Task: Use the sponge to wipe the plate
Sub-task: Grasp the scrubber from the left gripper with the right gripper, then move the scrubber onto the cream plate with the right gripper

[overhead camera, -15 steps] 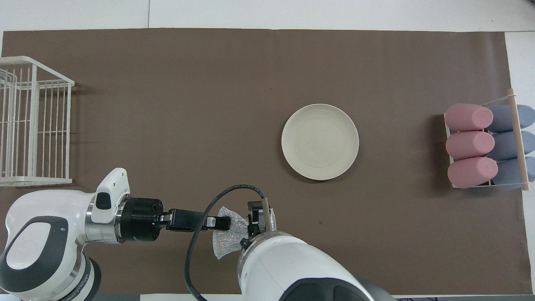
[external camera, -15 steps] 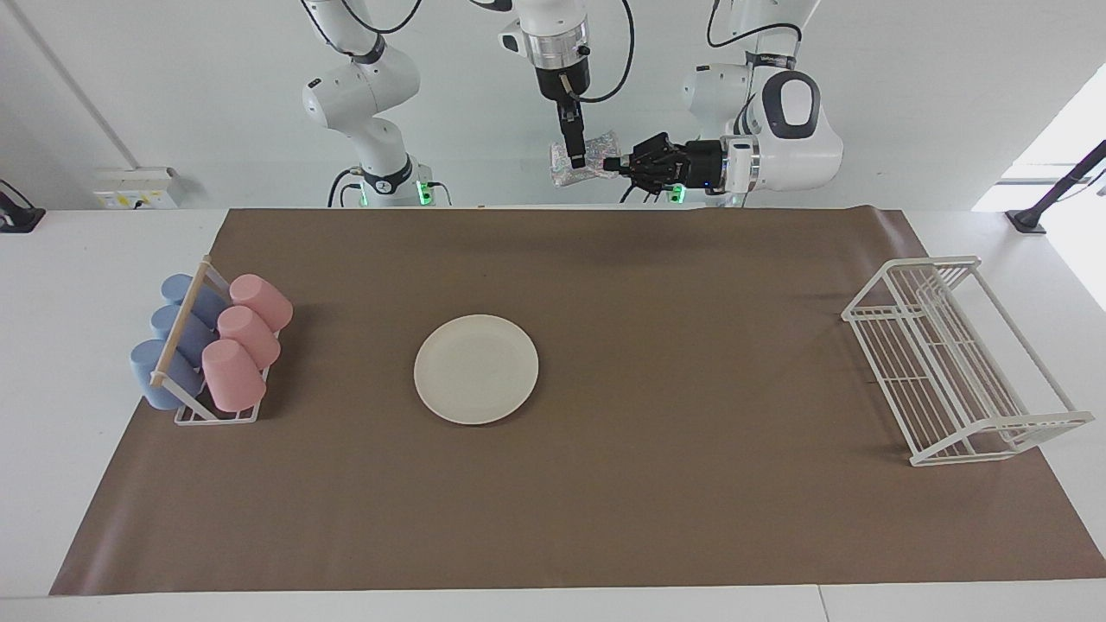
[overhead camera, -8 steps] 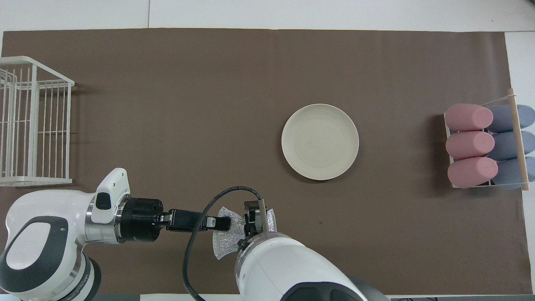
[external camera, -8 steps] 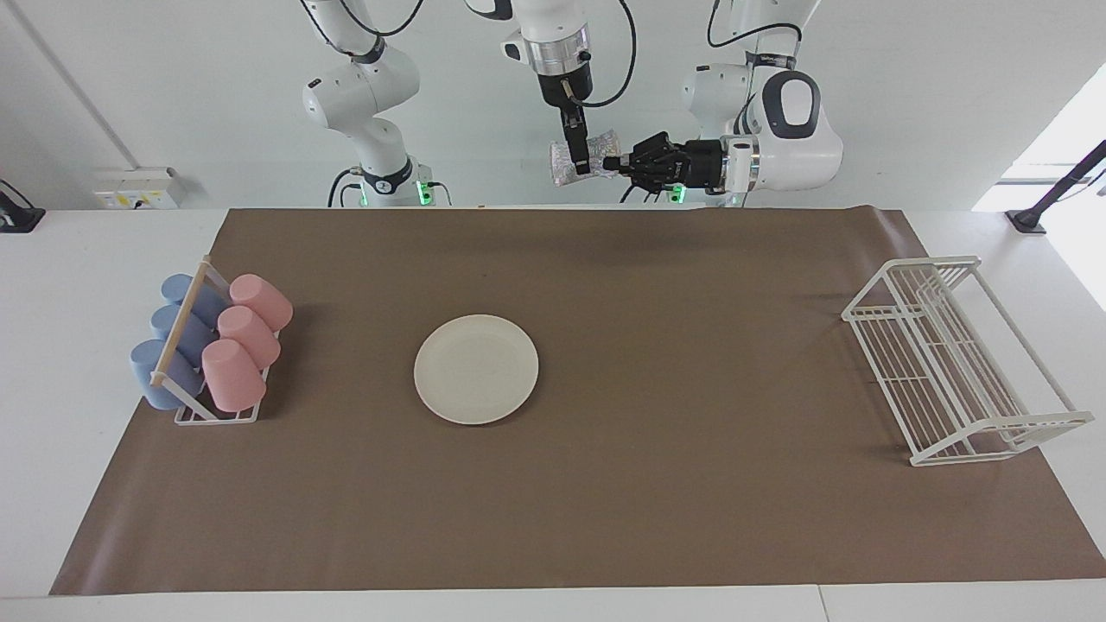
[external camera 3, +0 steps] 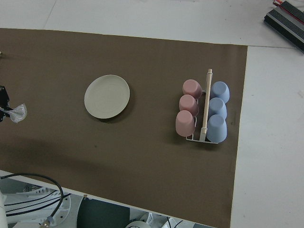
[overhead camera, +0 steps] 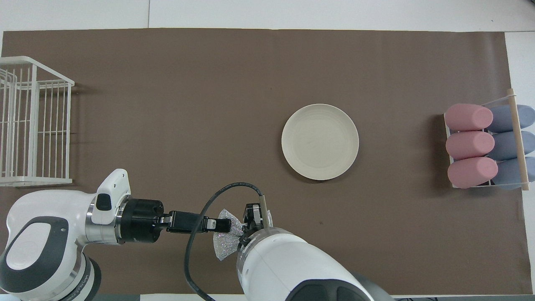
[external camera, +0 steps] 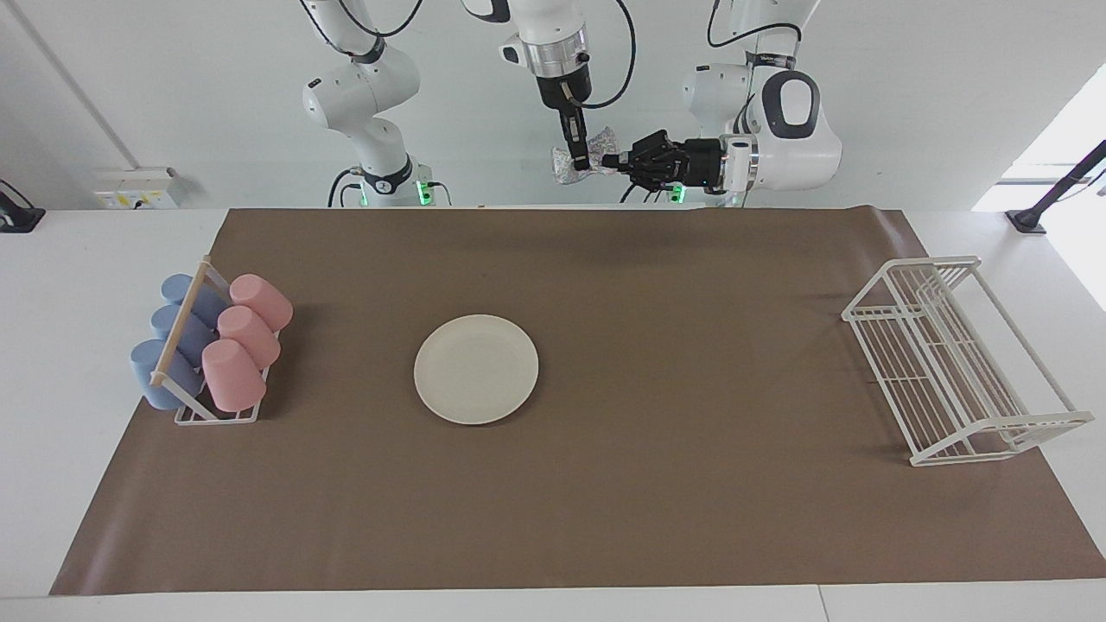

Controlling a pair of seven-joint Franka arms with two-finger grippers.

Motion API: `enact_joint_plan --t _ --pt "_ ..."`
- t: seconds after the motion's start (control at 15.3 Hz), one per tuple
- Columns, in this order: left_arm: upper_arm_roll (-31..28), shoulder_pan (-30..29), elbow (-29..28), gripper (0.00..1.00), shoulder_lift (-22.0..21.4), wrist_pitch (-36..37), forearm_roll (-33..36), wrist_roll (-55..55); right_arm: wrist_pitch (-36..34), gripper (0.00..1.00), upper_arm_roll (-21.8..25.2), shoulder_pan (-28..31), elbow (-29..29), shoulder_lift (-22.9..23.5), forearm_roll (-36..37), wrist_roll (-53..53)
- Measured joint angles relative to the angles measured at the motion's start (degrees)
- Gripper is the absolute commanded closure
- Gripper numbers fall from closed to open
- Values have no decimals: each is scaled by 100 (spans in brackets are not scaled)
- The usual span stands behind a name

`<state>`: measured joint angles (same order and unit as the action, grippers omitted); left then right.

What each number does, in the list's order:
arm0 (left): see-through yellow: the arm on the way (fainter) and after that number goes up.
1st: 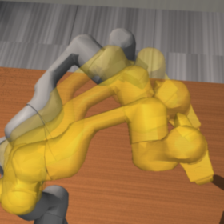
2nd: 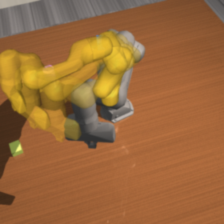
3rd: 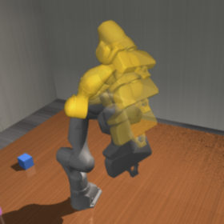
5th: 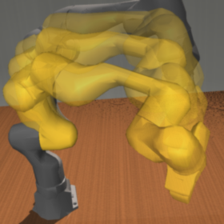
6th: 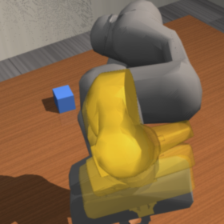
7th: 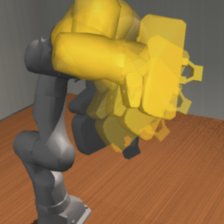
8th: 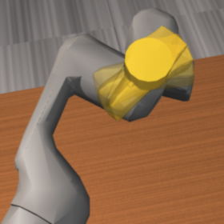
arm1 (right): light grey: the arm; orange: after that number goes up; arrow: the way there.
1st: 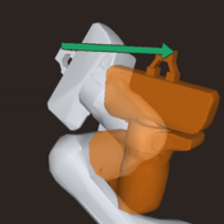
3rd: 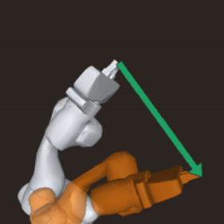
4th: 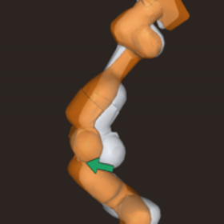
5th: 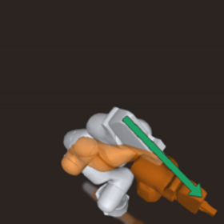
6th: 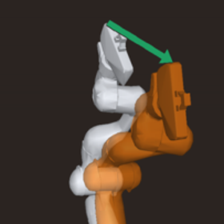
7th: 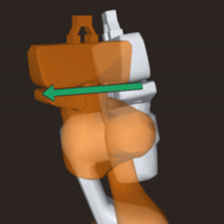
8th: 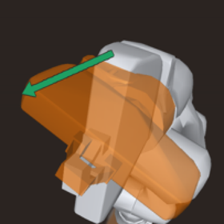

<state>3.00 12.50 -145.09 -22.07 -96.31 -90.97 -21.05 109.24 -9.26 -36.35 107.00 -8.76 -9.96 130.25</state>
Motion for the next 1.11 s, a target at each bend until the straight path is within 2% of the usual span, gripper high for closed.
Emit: enact_joint_plan --t 0.07,0.13,0.2,0.72,0.91,1.11 --pt "0 1 0 100 -1 3 0 -1 0 100 2 0 0 -1 0 -69" --pt "0 1 0 35 -1 4 0 -2 0 100 2 0 0 -2 0 -123" --pt "1 1 0 0 -1 6 0 -3 0 100 2 0 0 -2 0 -148" --pt "5 1 2 0 -100 -7 278 288 4 100 12 140 41 -13 2 -496" --pt "-2 -13 3 0 -141 -48 356 411 171 100 25 617 104 -15 2 -1190" --pt "-28 -188 90 0 -142 -88 978 621 750 100 51 1166 430 59 -5 -1988"
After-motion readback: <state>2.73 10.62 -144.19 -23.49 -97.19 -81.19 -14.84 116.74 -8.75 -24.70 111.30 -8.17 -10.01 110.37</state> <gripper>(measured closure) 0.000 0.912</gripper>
